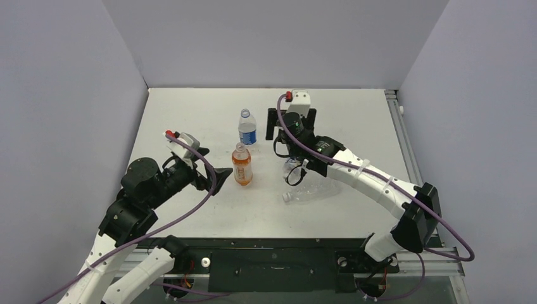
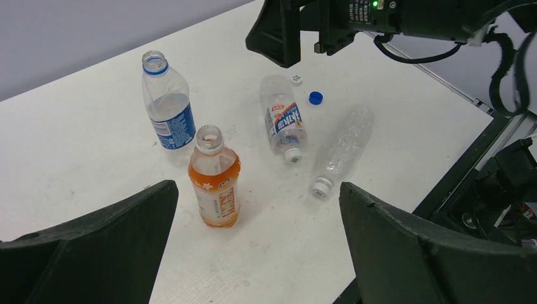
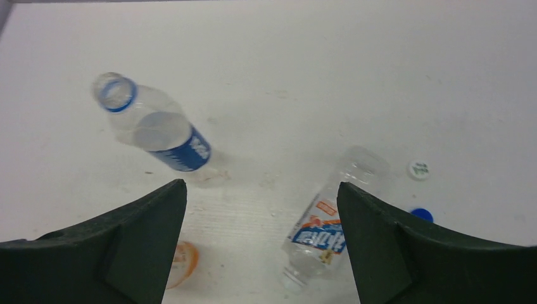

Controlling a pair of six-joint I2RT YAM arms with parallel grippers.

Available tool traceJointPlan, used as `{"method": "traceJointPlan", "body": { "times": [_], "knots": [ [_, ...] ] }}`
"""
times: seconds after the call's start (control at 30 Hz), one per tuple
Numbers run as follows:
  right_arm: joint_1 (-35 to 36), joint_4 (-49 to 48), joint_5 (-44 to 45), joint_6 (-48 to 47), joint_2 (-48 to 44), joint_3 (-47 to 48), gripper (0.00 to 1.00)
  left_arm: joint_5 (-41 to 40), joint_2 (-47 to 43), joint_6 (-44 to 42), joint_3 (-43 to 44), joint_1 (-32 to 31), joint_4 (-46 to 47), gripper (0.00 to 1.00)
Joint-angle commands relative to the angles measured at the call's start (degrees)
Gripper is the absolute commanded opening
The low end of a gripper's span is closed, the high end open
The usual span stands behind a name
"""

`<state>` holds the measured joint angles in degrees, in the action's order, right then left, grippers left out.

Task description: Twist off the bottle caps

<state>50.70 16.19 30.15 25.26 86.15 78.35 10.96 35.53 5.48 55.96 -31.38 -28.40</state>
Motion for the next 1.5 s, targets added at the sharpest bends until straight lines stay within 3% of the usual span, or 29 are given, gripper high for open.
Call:
{"method": "traceJointPlan", "body": {
  "times": [0.0,0.33,0.47,0.6,1.1,1.17,1.33,1.47],
  "knots": [
    [-3.7,10.8,7.1,8.5,0.8,-3.5,0.84,1.1,0.9,-0.5,3.1,0.3,3.4,0.97],
    [-6.3,6.0,3.8,8.6,11.5,-7.2,0.85,2.4,2.0,-0.4,4.0,0.4,4.0,0.97],
    [-6.4,5.9,6.6,9.3,14.4,-7.4,0.85,2.7,2.3,-0.4,4.1,0.4,4.1,0.97],
    [-6.5,5.6,9.1,10.6,16.2,-8.7,0.85,3.0,2.5,-0.3,4.0,0.4,4.3,0.97],
    [-6.9,1.2,5.5,13.9,24.2,-9.6,0.86,3.5,2.4,-0.9,4.3,0.4,4.1,0.97],
    [-7.2,0.3,5.6,14.0,23.7,-10.1,0.83,3.8,2.3,-1.1,4.4,0.4,4.0,0.97],
    [-8.4,-1.0,5.3,13.1,19.7,-11.5,0.59,4.9,2.5,-2.0,4.6,0.4,4.1,0.97],
    [-8.6,-1.1,5.3,11.4,12.8,-13.2,0.53,6.6,2.6,-3.3,4.6,0.4,4.9,0.97]
  ]
}}
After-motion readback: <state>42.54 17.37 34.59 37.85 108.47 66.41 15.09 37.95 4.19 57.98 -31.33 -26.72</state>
